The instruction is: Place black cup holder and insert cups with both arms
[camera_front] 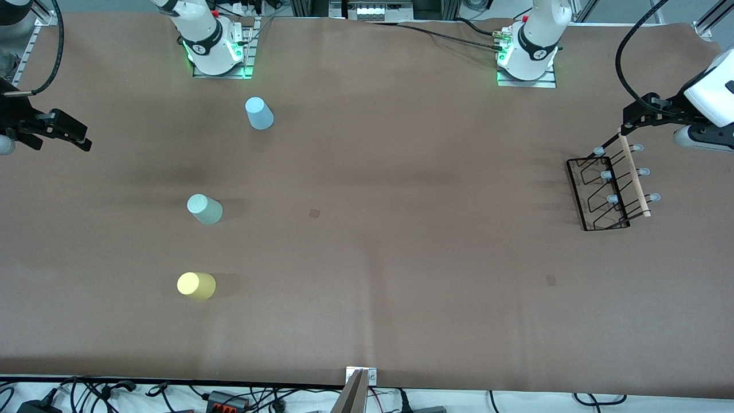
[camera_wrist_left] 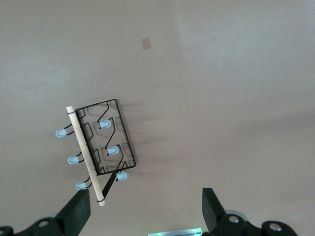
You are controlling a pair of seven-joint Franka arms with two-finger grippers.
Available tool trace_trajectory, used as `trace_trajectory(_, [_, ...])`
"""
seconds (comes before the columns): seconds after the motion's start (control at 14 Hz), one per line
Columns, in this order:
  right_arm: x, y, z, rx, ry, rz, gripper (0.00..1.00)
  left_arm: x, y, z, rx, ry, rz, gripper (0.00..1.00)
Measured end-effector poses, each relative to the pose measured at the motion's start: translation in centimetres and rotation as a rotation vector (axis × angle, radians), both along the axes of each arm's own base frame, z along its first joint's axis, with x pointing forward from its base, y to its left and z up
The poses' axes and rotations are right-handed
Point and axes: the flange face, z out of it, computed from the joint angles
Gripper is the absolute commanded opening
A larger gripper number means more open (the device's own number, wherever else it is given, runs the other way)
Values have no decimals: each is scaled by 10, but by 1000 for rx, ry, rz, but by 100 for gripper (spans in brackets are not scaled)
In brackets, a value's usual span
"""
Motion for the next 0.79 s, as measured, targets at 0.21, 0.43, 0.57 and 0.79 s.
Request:
trace_trajectory(0.21, [-2, 0, 3, 0, -1, 0, 100, 0, 0, 0, 0, 0, 0, 100])
trace_trajectory(0.43, [-3, 0, 6, 0, -6, 0, 100, 0, 0, 0, 0, 0, -1, 100])
trace_trajectory(0.57, [-4, 0, 6, 0, -6, 0, 100, 0, -1, 0, 0, 0, -2, 100])
trace_trajectory(0.79, [-4, 0, 6, 0, -5, 0, 100, 1, -1, -2, 0, 3, -2, 100])
